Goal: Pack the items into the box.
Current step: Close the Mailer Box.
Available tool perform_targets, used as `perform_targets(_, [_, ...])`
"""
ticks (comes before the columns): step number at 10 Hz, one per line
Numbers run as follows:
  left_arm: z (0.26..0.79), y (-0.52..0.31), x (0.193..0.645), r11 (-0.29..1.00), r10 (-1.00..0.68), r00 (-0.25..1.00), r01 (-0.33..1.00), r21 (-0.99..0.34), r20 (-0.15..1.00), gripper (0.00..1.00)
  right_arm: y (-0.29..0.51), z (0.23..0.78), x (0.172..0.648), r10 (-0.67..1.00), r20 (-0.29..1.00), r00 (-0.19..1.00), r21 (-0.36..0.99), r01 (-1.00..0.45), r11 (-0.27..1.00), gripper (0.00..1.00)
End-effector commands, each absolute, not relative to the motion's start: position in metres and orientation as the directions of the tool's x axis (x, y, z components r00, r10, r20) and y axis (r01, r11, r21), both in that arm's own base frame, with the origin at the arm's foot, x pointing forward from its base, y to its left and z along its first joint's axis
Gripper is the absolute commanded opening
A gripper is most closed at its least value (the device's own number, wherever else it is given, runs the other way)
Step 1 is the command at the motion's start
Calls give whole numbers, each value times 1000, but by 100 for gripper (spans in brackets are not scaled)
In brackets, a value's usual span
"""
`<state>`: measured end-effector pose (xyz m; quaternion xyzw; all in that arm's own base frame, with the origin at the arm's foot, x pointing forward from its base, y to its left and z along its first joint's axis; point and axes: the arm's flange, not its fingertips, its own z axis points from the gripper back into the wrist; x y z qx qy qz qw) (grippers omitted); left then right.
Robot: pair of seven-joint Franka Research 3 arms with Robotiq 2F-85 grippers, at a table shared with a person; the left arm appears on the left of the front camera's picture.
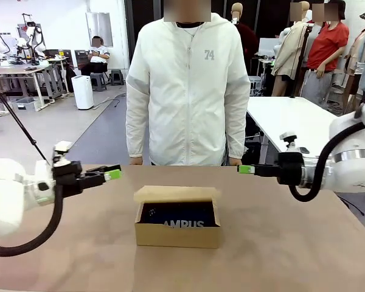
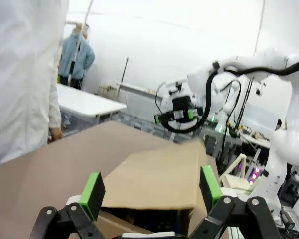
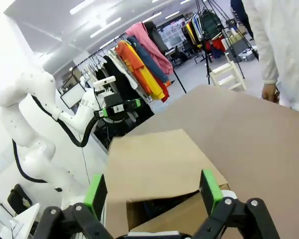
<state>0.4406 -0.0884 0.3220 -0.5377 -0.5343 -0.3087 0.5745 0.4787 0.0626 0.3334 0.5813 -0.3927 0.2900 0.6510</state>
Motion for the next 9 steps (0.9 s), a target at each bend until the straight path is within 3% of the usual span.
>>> perform_targets(1, [330, -89, 432, 260, 352, 140, 935, -241, 925, 100, 74, 335, 483, -162, 833, 529, 550, -825, 135, 100])
perform_targets(3, [332, -120, 450, 321, 333, 76, 928, -189, 940, 100, 114, 330, 501, -133, 849, 511, 526, -841, 129, 100])
perform_targets(6, [313, -179, 477, 215, 105, 142, 963, -162, 984, 100, 186, 309, 502, 110, 870, 480, 469, -876, 114, 100])
perform_targets(9, [279, -210, 481, 107, -126, 110, 990, -97, 986, 100, 205, 280, 484, 298, 899, 322, 300, -947, 118, 100])
